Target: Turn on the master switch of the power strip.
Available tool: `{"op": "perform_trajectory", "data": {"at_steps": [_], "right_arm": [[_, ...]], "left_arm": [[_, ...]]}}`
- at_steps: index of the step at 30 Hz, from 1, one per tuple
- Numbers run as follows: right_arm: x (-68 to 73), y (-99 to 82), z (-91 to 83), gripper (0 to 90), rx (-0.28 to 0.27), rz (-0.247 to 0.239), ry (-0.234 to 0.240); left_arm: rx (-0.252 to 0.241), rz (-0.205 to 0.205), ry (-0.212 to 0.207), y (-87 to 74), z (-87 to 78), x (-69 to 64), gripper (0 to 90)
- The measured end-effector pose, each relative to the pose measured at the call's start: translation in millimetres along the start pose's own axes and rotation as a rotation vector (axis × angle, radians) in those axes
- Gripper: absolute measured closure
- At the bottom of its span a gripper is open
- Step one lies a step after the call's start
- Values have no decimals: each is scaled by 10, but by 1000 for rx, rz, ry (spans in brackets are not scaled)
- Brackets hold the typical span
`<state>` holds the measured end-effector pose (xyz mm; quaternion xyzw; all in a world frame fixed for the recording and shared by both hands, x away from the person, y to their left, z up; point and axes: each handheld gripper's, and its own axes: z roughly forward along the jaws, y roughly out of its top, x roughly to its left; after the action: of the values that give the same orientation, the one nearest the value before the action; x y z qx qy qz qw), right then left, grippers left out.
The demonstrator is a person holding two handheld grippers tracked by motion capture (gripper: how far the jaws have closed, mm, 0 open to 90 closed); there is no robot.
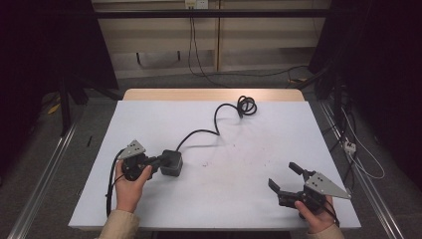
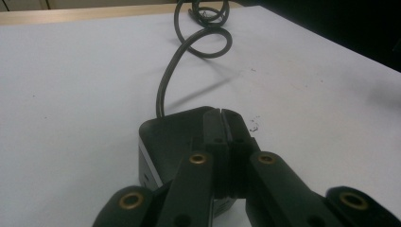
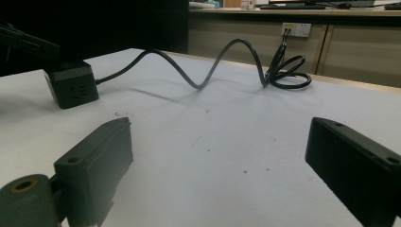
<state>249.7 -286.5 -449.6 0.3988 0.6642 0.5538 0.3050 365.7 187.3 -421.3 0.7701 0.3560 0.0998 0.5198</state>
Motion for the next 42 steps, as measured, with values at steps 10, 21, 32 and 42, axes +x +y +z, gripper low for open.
{"op": "perform_trajectory", "data": {"at_steps": [10, 21, 32, 42], "right_arm": [[-2, 0, -1, 78, 0, -3, 2], [3, -1, 3, 83, 3, -2, 6], [5, -1, 5, 83, 3, 1, 9], [3, -2, 2, 83, 4, -4, 9]], "left_arm": [[8, 5, 4, -9, 3, -6, 900], [12, 11, 14, -11, 5, -4, 900], [25, 21, 26, -17, 17, -2, 899], [27, 22, 27, -16, 21, -9, 899]]}}
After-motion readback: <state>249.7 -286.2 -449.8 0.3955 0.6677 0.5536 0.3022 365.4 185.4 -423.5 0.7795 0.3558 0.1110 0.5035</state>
